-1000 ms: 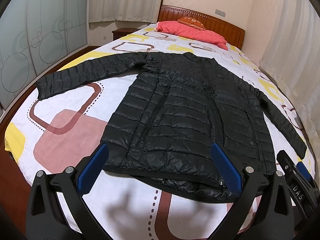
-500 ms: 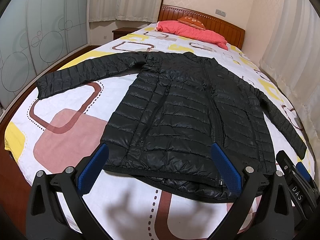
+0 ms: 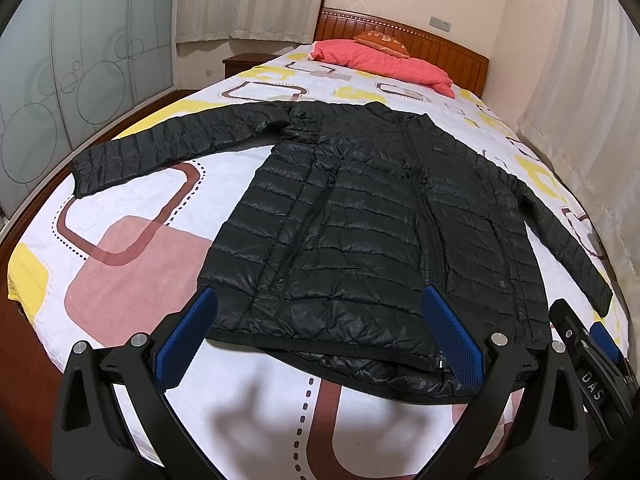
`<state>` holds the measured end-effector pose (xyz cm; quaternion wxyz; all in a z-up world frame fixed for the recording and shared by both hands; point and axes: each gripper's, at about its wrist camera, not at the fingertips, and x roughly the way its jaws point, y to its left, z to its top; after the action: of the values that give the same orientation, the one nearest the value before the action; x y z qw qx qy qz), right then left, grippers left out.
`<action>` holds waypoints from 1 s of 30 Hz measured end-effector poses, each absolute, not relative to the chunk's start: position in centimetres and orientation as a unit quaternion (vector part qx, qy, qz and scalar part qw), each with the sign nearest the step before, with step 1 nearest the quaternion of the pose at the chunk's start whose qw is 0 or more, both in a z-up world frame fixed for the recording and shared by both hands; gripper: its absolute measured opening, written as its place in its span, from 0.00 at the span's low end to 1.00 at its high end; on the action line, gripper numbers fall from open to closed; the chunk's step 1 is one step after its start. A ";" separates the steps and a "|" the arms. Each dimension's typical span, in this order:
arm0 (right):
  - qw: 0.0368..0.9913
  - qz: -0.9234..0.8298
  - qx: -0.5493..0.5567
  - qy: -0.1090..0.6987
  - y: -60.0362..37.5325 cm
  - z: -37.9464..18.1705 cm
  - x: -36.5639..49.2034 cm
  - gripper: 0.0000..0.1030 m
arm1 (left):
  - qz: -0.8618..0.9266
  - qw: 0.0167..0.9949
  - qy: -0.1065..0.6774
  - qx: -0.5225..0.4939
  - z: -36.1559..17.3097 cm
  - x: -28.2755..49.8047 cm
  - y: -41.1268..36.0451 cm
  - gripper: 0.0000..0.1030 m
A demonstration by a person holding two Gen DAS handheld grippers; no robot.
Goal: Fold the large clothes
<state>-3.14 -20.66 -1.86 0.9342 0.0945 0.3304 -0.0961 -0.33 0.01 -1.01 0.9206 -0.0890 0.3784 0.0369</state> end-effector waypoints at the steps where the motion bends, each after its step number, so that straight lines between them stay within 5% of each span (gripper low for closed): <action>1: 0.934 -0.096 0.094 0.330 -20.6 -1.9 -3.1 0.95 | 0.036 0.921 0.378 -0.089 -1.0 -0.3 0.0 0.98; 18: 0.931 -0.104 0.108 0.332 -22.1 -2.3 -2.7 0.95 | 0.050 0.914 0.388 -0.108 -1.4 1.1 1.5 0.98; 30: 0.908 -0.159 0.237 0.307 -35.5 -4.0 1.0 0.95 | 0.130 0.890 0.398 -0.179 -4.4 8.3 10.2 0.98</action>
<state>1.02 -35.46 -3.96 0.9080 0.2374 0.3065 -0.1590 8.27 10.23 -4.41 0.8902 -0.1791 0.3981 0.1305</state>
